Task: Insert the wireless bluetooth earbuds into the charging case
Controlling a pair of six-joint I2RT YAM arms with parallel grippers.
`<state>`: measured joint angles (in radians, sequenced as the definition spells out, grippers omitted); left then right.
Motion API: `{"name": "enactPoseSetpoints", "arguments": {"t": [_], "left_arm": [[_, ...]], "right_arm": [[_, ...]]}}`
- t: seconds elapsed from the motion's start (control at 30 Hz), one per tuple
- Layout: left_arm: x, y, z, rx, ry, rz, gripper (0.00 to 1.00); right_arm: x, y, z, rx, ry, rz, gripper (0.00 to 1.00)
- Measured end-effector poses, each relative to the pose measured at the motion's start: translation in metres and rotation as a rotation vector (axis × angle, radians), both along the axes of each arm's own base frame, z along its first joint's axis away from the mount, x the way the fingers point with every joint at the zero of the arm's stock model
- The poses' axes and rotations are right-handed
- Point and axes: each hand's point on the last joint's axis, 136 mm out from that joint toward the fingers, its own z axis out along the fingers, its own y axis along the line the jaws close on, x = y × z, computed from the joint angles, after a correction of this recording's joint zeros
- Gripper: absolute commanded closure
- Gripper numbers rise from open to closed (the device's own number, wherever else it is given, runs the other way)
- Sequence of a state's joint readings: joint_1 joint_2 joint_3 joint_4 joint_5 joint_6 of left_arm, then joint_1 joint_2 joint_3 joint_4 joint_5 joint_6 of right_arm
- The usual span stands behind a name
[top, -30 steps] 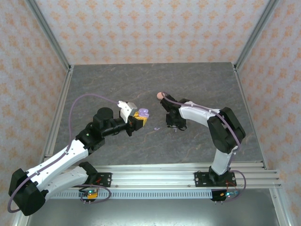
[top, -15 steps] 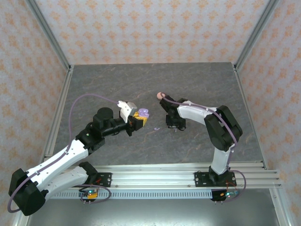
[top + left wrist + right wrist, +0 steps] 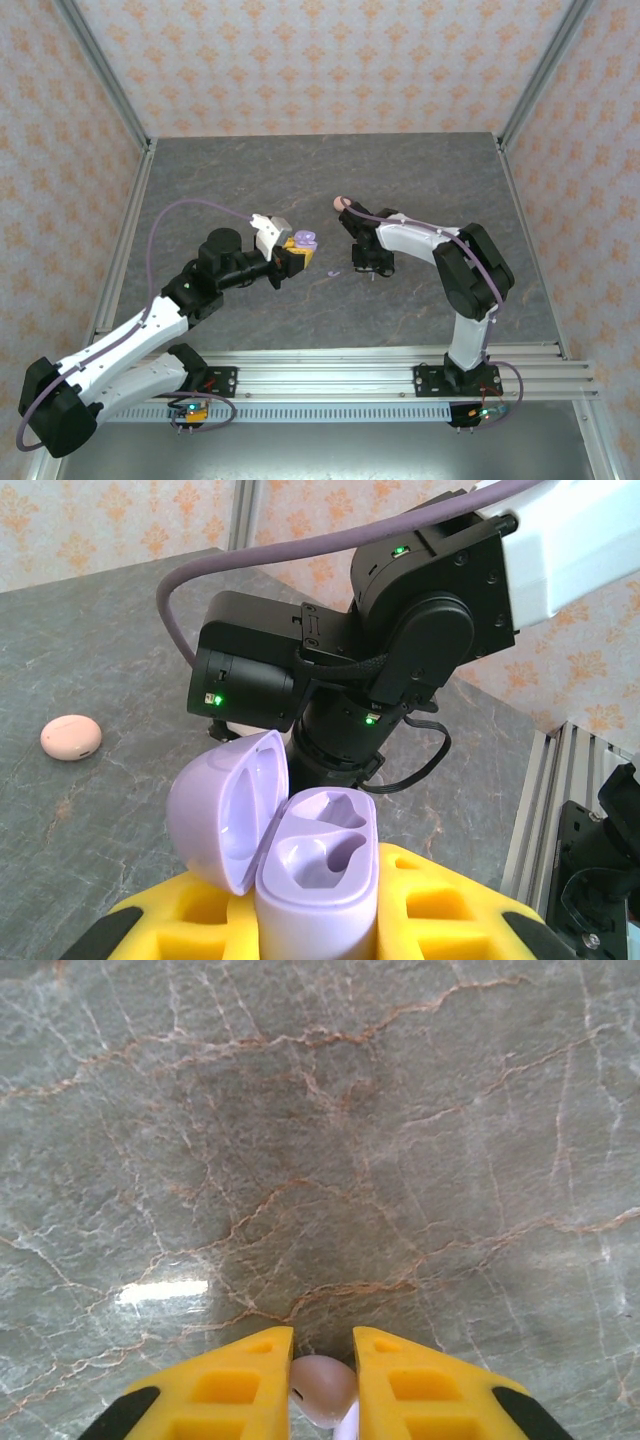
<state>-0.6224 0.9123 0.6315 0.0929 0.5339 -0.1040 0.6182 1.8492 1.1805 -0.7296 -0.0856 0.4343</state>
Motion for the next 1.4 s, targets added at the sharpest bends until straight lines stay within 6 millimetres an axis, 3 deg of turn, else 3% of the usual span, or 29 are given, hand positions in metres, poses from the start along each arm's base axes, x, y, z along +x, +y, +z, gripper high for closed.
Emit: {"name": "enactPoseSetpoints", "arguments": {"t": [0.47,0.77,1.4], "left_arm": [[0.001,-0.001,-0.002,0.004,0.006,0.0,0.95],[0.001,-0.001,-0.002,0.004,0.006,0.0,0.95],[0.001,-0.001,-0.002,0.004,0.006,0.0,0.95]], "right_arm": [[-0.001,0.013,0.002,0.035,0.043,0.248,0.79],[-0.002,0.015,0.001,0.019,0.056,0.289,0.58],[-0.005,0.015,0.0,0.051,0.046,0.153,0.66]]}}
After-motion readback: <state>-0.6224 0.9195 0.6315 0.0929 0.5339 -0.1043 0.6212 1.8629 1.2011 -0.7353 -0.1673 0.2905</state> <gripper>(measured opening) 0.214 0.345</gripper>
